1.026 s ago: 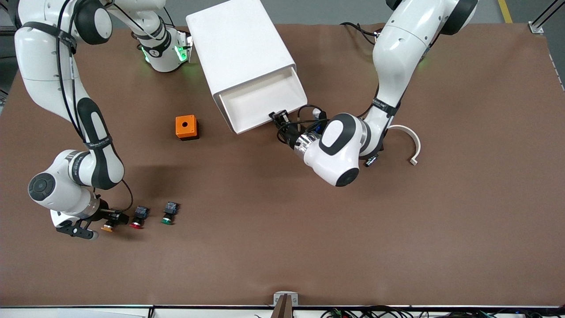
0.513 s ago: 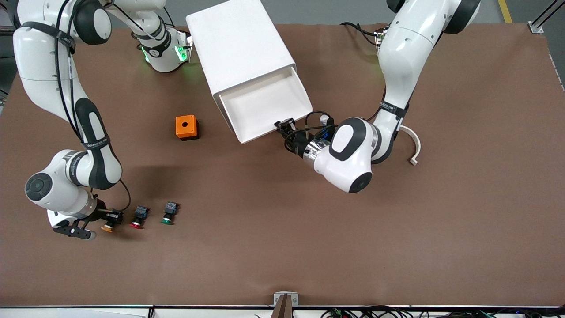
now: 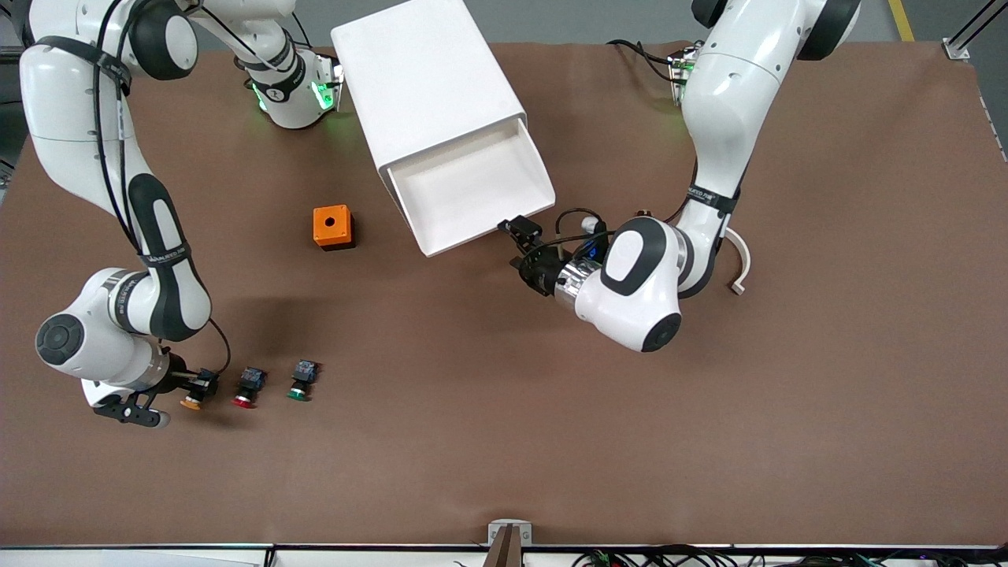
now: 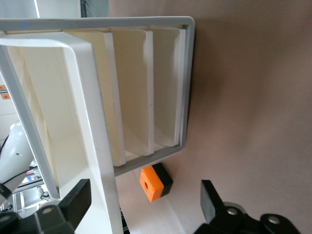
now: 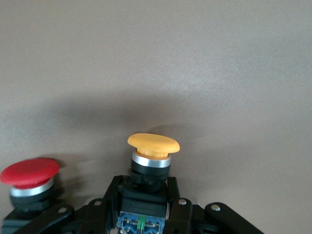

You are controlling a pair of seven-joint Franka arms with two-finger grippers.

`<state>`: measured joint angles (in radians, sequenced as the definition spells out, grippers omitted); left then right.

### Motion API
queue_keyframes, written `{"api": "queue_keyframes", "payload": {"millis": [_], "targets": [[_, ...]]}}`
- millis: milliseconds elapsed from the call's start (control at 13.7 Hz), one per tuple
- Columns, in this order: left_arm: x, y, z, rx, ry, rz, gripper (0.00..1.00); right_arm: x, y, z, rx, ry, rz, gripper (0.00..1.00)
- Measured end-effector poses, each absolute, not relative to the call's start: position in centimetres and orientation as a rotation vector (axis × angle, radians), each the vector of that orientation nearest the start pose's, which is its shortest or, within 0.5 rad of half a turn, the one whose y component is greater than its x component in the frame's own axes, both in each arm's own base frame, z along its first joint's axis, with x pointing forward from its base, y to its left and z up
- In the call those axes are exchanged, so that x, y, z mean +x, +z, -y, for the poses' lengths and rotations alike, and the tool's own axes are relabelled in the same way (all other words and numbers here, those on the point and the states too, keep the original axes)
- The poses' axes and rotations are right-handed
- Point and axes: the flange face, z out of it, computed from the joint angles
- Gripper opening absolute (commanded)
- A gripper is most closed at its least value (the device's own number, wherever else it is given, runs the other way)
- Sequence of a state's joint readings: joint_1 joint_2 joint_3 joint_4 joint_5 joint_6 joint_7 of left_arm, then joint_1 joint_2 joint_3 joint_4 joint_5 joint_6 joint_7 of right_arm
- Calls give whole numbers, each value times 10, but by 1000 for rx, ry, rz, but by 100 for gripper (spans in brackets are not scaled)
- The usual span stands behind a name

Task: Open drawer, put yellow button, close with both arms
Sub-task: 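Carry the yellow button with the right gripper over the open drawer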

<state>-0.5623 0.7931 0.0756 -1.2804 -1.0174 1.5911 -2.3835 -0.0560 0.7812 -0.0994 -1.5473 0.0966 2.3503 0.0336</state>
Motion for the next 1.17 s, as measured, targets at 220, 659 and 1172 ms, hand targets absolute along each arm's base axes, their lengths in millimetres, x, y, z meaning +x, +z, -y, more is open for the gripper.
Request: {"api": "queue_keyframes", "payload": {"millis": [220, 659, 1172], "targets": [[588, 295, 414, 1462, -1557, -2648, 99, 701, 245, 82, -3089, 56, -455, 0], [598, 344, 395, 1826, -1167, -2503, 99, 660, 417, -49, -2974, 126, -799, 1], [621, 387, 335, 2059, -837, -2347, 99, 563, 454, -267, -2867, 135, -1145, 0]]}}
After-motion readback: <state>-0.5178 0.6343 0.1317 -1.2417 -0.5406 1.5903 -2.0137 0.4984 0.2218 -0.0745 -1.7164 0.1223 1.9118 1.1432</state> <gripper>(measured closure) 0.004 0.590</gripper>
